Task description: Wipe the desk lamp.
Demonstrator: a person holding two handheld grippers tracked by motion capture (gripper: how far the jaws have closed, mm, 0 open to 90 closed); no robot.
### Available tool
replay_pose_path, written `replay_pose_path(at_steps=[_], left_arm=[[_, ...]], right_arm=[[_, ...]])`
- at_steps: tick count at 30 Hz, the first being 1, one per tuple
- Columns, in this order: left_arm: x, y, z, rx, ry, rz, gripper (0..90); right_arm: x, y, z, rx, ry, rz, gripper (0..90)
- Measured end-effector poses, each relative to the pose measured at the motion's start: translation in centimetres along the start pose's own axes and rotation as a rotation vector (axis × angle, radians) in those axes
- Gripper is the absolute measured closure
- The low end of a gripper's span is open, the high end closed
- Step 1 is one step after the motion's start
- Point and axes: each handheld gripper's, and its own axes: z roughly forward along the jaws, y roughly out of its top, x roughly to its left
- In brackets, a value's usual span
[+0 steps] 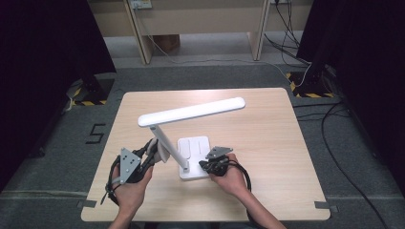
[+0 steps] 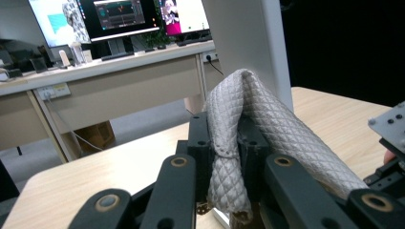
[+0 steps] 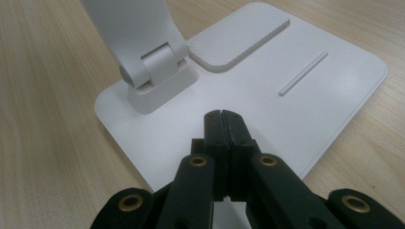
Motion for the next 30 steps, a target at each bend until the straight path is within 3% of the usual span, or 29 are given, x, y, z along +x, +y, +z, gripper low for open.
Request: replay_pose_path(at_steps=[19,30], left_arm=[[-0.5,-2.1,0.9,0.054,-0.026,-0.043,79.5],[-0.9,-3.8,1.7,0.112,-0.047,-0.066,79.6]], right_arm=[[0.0,0.0,0.0,-0.002,0.000,-0.001,90.0],[0.0,-0.1,0.0,-0.003,0.000,0.000,90.0]])
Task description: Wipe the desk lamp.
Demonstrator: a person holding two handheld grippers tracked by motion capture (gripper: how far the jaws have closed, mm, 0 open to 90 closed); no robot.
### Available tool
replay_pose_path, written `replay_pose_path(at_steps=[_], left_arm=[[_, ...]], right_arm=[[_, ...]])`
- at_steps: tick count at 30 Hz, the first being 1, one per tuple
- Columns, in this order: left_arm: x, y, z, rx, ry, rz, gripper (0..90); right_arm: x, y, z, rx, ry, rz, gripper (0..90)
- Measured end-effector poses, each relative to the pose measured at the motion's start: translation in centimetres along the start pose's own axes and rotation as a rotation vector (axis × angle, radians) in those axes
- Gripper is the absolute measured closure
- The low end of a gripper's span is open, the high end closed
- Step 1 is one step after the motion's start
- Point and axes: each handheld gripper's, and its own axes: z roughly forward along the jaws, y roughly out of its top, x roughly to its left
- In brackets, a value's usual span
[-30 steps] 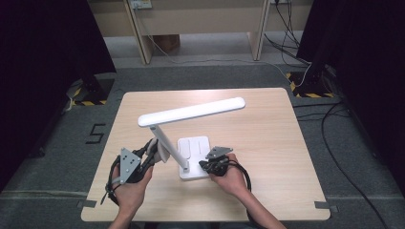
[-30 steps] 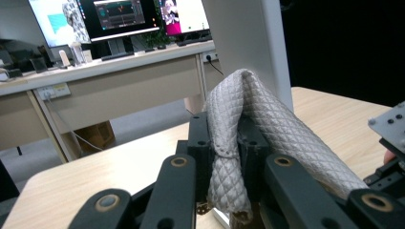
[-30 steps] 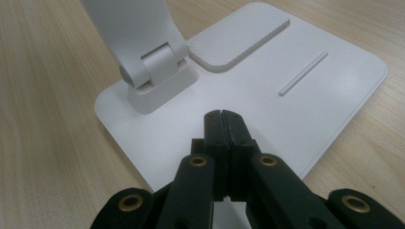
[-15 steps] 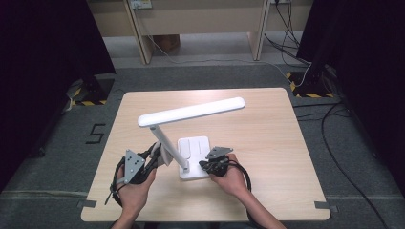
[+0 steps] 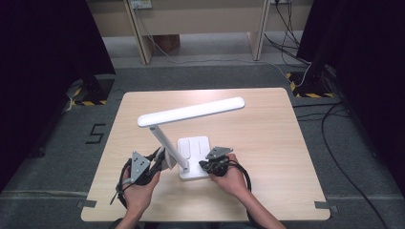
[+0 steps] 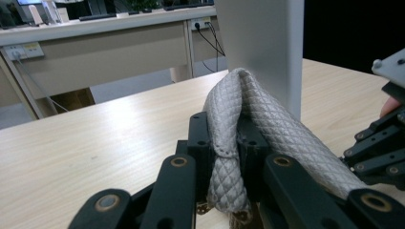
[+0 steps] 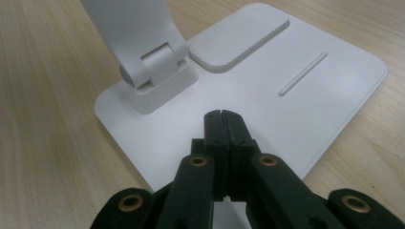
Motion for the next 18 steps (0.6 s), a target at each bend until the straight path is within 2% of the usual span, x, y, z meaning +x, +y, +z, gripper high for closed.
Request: replay_pose_path(at_steps=[12,18], left_arm=[[-0.3,-1.7,1.1,0.057,-0.017,-0.016,79.6],[-0.4,-2.3,1.5,0.086,-0.028,-0.011,79.6]], right_arm=[[-0.1,0.0,0.0,-0.002,-0.001,-0.011,90.0],[0.0,0.0,0.0,-0.003,-0.001,-0.009,90.0]])
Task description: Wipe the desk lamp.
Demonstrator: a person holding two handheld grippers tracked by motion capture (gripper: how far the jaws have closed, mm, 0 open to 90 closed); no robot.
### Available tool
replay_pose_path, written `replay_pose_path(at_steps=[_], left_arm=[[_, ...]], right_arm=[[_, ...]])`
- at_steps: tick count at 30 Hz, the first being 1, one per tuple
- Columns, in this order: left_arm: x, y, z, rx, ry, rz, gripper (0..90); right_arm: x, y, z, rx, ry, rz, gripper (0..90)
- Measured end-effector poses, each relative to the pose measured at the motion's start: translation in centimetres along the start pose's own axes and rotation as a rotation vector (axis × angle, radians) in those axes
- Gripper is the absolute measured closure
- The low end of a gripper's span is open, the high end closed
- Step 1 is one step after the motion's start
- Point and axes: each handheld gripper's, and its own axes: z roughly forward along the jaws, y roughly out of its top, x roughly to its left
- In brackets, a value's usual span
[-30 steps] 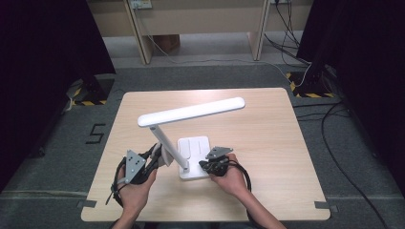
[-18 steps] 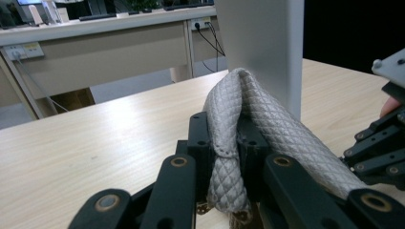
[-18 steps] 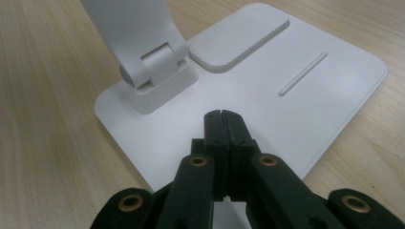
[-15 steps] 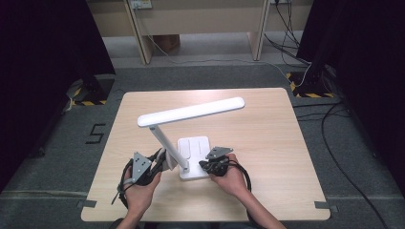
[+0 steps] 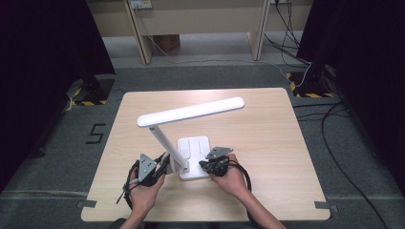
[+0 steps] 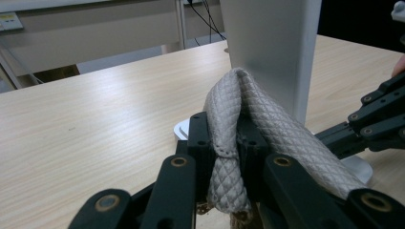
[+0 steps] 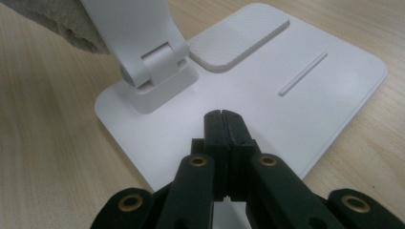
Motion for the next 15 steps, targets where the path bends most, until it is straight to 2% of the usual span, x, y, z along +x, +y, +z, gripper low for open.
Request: replay_pose_path(at_steps=[15], left_arm=[[-0.2,-1.2,1.3,0.076,-0.024,0.013,79.6]], right_arm=[[0.0,0.0,0.0,-0.001,0.000,-0.003,90.0]])
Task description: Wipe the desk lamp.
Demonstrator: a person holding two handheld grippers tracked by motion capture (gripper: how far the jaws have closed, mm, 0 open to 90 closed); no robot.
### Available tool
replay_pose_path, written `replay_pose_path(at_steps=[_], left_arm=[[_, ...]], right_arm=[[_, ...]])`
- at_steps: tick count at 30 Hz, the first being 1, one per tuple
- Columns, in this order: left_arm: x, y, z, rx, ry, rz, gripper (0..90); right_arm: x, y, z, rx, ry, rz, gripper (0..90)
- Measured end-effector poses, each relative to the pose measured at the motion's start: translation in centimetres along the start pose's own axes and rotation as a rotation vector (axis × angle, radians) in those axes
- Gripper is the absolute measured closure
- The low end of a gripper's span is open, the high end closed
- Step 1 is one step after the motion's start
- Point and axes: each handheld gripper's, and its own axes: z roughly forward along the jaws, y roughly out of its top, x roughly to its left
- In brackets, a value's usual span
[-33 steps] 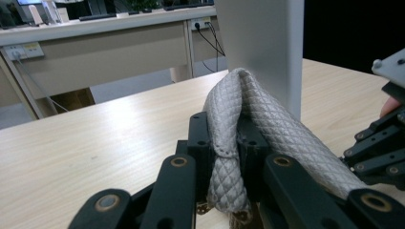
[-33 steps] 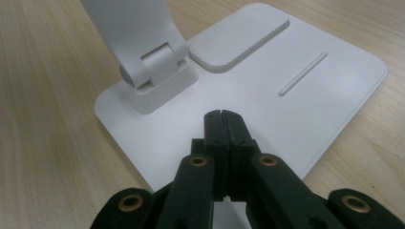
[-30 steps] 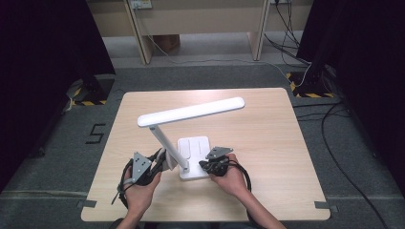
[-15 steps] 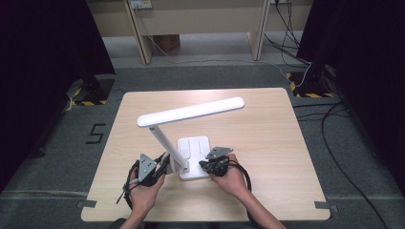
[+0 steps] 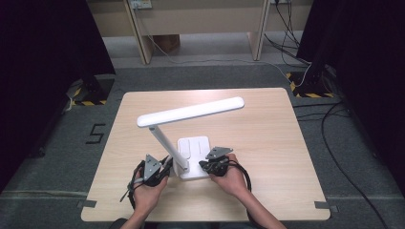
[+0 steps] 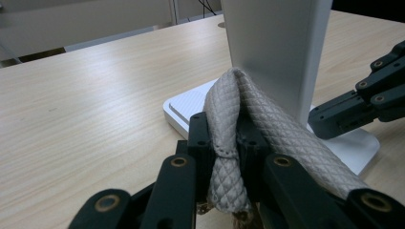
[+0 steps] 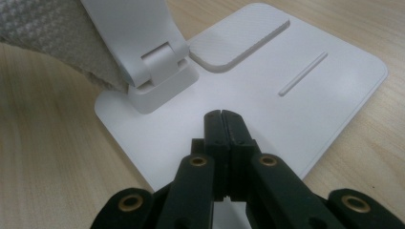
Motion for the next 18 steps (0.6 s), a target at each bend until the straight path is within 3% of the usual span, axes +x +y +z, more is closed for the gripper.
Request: replay_pose_path(at_steps=[12,18], left_arm=[[-0.2,-0.7,0.8,0.059,-0.021,0.022,79.5],[-0.3,-1.0,1.1,0.104,-0.027,0.053,79.4]], right_arm=[[0.0,0.0,0.0,0.000,0.000,0.000,90.0],[0.0,0.0,0.0,0.001,0.000,0.002,90.0]])
